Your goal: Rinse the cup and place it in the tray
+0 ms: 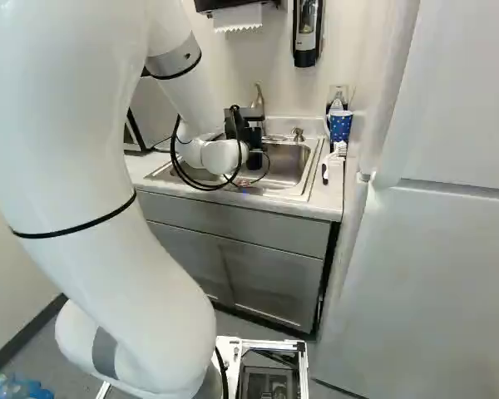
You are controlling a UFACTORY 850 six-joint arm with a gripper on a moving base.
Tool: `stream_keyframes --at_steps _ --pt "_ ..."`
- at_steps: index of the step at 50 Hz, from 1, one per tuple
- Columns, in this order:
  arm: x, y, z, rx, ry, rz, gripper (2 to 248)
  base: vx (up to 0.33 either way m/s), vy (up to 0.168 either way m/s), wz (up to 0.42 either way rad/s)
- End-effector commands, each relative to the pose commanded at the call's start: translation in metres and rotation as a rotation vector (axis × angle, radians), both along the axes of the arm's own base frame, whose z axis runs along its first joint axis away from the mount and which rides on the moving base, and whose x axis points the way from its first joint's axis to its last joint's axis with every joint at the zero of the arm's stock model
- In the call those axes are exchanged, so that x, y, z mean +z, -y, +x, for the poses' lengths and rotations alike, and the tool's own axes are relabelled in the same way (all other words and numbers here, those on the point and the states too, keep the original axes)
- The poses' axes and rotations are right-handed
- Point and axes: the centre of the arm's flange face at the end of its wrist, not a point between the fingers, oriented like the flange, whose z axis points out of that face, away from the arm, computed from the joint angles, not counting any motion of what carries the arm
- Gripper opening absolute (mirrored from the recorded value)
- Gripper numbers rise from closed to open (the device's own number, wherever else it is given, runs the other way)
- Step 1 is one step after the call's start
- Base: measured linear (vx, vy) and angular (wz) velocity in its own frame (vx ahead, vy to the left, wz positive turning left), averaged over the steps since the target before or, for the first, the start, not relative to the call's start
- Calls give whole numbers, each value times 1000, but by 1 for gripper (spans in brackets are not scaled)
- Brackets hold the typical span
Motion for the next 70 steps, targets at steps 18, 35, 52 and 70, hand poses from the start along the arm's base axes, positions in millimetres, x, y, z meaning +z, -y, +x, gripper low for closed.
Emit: stream_keyframes --at_steps 18,35,52,70 --pt "0 0 0 0 0 0 125 0 0 0" --pt "0 0 0 0 0 0 125 0 0 0" --pt "0 0 0 0 0 0 125 0 0 0" --pt "0 0 0 0 0 0 125 0 0 0"
